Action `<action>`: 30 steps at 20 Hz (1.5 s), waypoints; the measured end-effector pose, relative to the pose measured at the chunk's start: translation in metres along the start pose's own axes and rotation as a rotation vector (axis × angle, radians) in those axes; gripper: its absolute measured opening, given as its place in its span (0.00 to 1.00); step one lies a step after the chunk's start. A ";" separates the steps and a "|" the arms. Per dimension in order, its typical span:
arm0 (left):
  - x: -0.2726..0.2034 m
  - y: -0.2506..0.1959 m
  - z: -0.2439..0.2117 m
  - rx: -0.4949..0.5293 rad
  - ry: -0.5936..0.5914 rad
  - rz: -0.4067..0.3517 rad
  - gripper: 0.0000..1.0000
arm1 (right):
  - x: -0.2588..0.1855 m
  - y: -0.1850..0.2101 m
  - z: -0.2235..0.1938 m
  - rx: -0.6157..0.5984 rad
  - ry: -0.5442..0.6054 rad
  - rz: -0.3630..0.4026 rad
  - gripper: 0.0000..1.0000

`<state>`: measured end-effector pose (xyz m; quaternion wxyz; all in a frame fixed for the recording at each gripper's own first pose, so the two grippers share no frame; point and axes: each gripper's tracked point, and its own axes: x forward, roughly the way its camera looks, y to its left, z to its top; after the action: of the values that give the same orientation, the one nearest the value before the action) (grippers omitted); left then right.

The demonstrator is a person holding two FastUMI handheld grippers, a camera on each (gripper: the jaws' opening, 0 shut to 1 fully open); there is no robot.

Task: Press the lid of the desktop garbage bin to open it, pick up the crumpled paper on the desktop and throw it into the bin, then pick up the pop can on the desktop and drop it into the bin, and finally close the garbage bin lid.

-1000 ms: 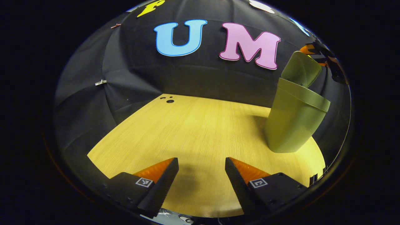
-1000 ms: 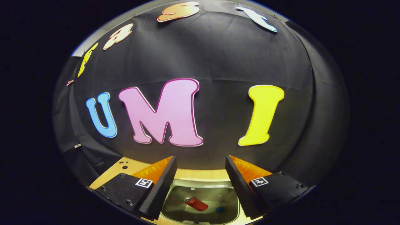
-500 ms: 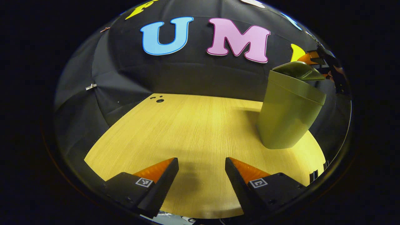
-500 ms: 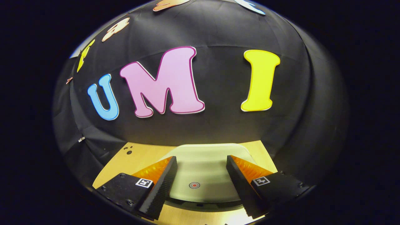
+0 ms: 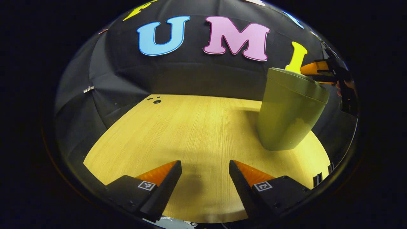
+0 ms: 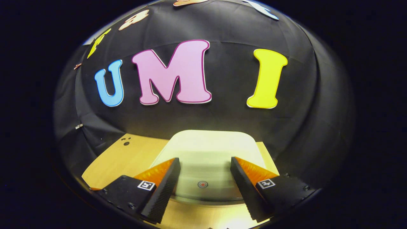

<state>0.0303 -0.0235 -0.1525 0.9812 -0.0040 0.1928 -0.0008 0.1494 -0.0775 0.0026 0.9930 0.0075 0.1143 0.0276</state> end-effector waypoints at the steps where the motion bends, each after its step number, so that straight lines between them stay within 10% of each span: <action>1: 0.000 -0.001 -0.001 0.002 0.003 0.001 0.96 | 0.000 0.000 -0.003 -0.004 0.002 0.002 0.99; 17: 0.000 -0.024 0.011 0.054 -0.019 -0.071 0.96 | 0.003 0.002 -0.008 -0.026 -0.095 0.010 1.00; 30: -0.082 0.023 0.100 0.093 -0.262 -0.115 0.96 | -0.056 0.043 0.012 -0.052 -0.138 -0.031 0.99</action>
<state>-0.0072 0.0006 -0.0290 0.9954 0.0305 0.0624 -0.0654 0.0958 -0.0375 0.0276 0.9987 -0.0182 0.0449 0.0147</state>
